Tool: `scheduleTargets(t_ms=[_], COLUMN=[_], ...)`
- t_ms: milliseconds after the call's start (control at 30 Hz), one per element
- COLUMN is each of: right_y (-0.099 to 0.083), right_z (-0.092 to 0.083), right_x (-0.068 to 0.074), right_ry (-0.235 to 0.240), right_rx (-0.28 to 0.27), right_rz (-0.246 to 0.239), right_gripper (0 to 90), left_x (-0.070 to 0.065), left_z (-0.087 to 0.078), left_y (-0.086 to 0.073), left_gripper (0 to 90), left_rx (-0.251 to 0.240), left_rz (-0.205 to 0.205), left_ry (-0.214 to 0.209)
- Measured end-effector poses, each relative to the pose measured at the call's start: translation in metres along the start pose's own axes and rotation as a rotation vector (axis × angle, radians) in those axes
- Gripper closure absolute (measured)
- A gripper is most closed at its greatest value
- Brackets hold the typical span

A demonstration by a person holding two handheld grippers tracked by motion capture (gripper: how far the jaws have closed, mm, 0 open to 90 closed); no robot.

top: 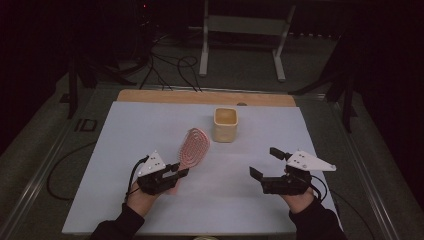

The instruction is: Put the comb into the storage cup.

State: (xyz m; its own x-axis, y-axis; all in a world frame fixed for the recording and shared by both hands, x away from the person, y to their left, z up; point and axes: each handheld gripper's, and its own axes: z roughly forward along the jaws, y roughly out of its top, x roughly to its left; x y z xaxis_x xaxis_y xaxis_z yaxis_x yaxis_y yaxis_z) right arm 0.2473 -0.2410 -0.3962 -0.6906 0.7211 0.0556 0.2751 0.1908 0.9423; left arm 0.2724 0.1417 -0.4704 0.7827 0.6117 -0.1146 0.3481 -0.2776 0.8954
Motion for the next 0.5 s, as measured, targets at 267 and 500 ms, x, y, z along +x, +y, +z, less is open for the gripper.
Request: scheduleTargets(t_ms=[267,500], right_y=[0.027,0.043], right_z=[0.008,0.023], right_x=[0.01,0.018], right_ry=[0.043,0.113], right_rx=[-0.052,-0.077], right_rz=[-0.012,0.011], right_gripper=[7.1,7.2], left_x=[-0.001,0.0], left_z=[0.0,0.001], left_y=[0.001,0.0], left_gripper=[71.4,71.5], left_rx=[-0.004,-0.002], left_rz=[0.004,0.002], left_ry=[-0.003,-0.007])
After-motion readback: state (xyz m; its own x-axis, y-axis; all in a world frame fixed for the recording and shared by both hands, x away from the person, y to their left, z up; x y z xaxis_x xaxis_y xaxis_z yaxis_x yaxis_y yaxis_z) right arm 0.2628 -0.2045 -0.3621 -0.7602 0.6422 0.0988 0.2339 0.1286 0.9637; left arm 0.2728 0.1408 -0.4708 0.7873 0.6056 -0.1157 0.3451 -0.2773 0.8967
